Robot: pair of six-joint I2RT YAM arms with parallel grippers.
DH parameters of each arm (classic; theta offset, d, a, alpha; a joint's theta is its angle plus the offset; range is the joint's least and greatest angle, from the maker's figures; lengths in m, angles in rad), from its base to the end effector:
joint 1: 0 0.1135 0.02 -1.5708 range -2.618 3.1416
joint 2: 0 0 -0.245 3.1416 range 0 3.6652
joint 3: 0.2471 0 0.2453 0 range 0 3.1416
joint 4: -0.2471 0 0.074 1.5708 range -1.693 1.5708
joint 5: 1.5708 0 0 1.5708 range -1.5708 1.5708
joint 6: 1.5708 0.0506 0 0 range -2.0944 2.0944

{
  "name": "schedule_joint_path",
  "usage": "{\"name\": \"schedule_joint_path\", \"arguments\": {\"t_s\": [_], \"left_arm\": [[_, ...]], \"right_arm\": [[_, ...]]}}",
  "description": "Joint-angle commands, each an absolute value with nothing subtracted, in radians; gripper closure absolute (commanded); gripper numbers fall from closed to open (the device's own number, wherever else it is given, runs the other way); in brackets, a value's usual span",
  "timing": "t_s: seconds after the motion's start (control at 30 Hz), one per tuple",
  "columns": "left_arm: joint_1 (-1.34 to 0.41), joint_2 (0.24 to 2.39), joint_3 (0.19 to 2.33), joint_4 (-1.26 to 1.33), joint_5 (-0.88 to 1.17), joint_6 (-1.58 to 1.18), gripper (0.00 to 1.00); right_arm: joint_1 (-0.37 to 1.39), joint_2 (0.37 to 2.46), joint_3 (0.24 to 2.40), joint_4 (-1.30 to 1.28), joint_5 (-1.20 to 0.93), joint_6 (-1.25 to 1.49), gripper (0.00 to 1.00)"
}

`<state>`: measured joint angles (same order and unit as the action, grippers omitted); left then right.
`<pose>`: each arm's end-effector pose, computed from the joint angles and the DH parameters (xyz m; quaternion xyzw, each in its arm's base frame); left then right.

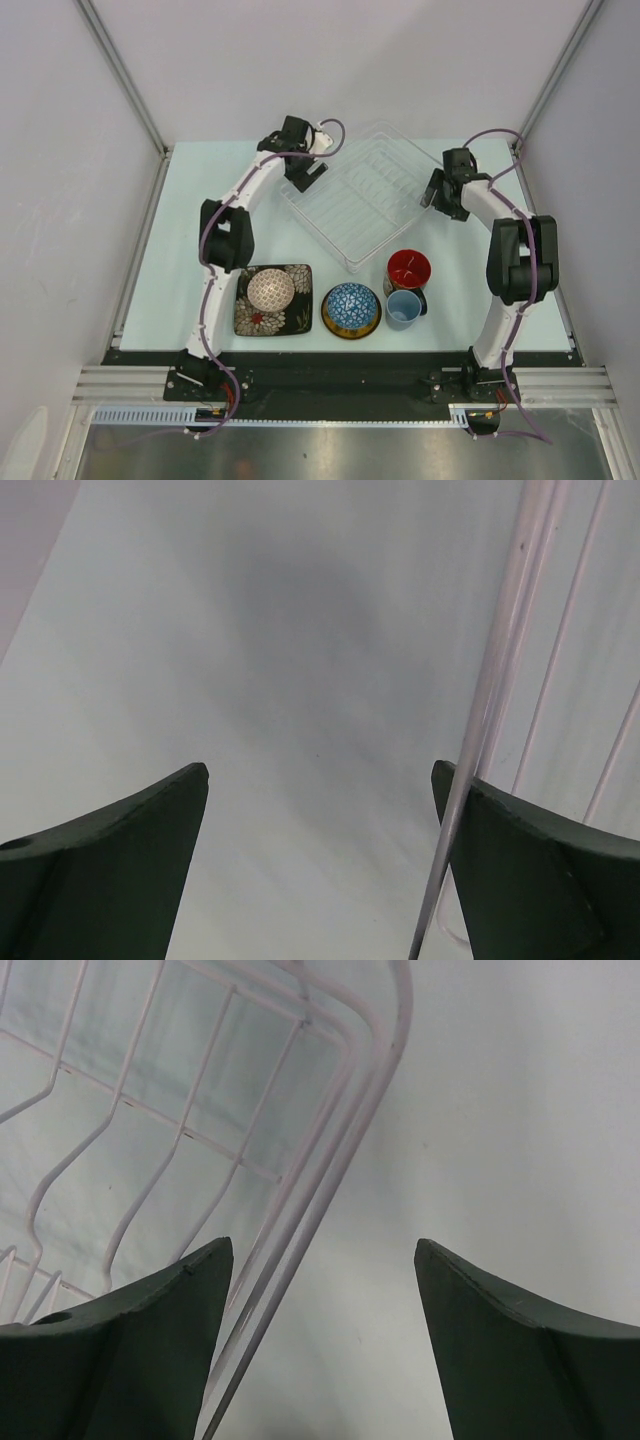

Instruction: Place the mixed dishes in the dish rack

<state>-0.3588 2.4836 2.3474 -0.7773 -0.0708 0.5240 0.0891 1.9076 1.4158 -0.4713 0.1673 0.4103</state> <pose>0.5010 -0.1841 0.1919 0.3938 0.8601 0.0600 0.3187 0.4088 0.0281 0.1836 0.1767 0.9346 -0.0036 0.3086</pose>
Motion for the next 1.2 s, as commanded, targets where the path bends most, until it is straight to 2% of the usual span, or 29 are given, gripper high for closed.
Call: {"name": "schedule_joint_path", "arguments": {"t_s": [0.0,0.13,0.17,0.23,0.47,0.63,0.83,1.17], "left_arm": [[-0.348,2.514,2.418,-0.658,-0.167,0.509,0.01],[-0.348,2.529,2.46,-0.632,-0.173,0.499,0.0],[-0.348,2.533,2.467,-0.615,-0.175,0.497,0.0],[-0.35,2.533,2.47,-0.6,-0.167,0.502,0.0],[-0.359,2.528,2.457,-0.606,-0.146,0.491,0.0],[-0.36,2.496,2.413,-0.611,-0.109,0.468,0.0],[-0.359,2.424,2.304,-0.584,-0.089,0.463,0.0],[-0.351,2.391,2.253,-0.575,-0.061,0.469,0.03]], "right_arm": [[0.156,1.784,1.405,-0.463,0.038,0.357,0.18],[0.167,1.75,1.382,-0.442,0.018,0.37,0.12],[0.167,1.741,1.382,-0.437,0.028,0.371,0.06],[0.161,1.729,1.384,-0.408,0.032,0.364,0.0],[0.114,1.686,1.393,-0.376,0.052,0.377,0.0],[0.095,1.749,1.391,-0.419,0.08,0.391,0.0],[0.086,1.833,1.391,-0.339,0.068,0.431,0.0],[0.049,1.907,1.399,-0.316,-0.023,0.638,0.0]]}}
